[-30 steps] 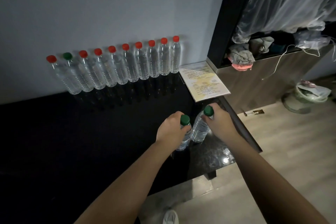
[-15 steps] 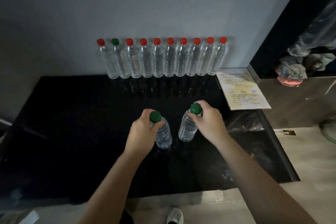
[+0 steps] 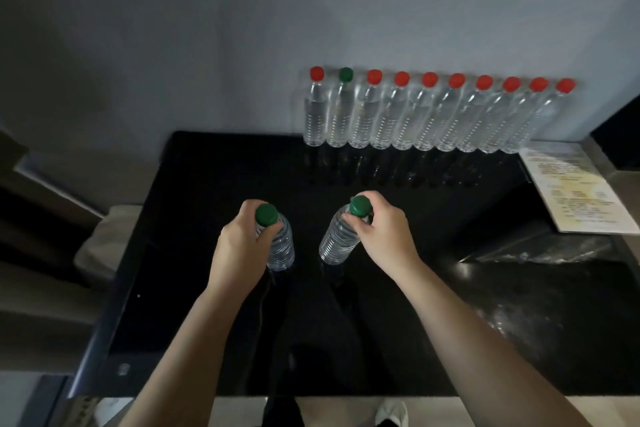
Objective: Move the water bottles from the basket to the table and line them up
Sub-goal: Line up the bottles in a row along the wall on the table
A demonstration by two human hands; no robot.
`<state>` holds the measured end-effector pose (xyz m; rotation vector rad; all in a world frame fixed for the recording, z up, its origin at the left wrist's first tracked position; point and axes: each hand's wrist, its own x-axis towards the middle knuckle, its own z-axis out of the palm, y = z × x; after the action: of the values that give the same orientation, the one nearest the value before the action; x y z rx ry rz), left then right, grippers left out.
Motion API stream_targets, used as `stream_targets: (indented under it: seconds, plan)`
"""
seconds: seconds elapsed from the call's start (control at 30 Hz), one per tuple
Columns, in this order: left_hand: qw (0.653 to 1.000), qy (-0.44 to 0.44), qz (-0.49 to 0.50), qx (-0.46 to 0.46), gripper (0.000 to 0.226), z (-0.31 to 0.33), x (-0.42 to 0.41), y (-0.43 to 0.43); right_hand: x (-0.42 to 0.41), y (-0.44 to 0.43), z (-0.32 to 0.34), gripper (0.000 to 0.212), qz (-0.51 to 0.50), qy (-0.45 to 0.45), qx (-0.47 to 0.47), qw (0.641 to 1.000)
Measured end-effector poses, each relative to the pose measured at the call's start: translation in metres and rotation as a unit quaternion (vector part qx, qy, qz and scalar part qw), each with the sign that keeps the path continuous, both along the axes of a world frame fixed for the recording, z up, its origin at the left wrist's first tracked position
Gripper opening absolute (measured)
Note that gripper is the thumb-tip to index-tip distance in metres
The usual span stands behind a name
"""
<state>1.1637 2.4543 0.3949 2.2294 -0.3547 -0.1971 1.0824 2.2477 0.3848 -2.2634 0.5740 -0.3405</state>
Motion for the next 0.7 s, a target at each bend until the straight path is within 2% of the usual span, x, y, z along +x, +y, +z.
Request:
stream_targets:
  seconds: [0.33, 0.53, 0.7]
  plan:
    - [0.999, -0.007, -0.036, 0.032, 0.021, -0.016, 0.057, 0.030, 0.055, 0.048, -0.006, 0.031, -0.023, 0.028, -0.012, 0.999]
    - [0.998, -0.059, -0.024, 0.021, 0.032, -0.028, 0.064, 0.024, 0.064, 0.044, -0.008, 0.031, -0.005, 0.021, -0.028, 0.999]
    - [0.998, -0.057, -0.003, -0.026, 0.042, -0.047, 0.054, 0.023, 0.056, 0.049, -0.019, 0.038, 0.029, 0.020, 0.015, 0.999]
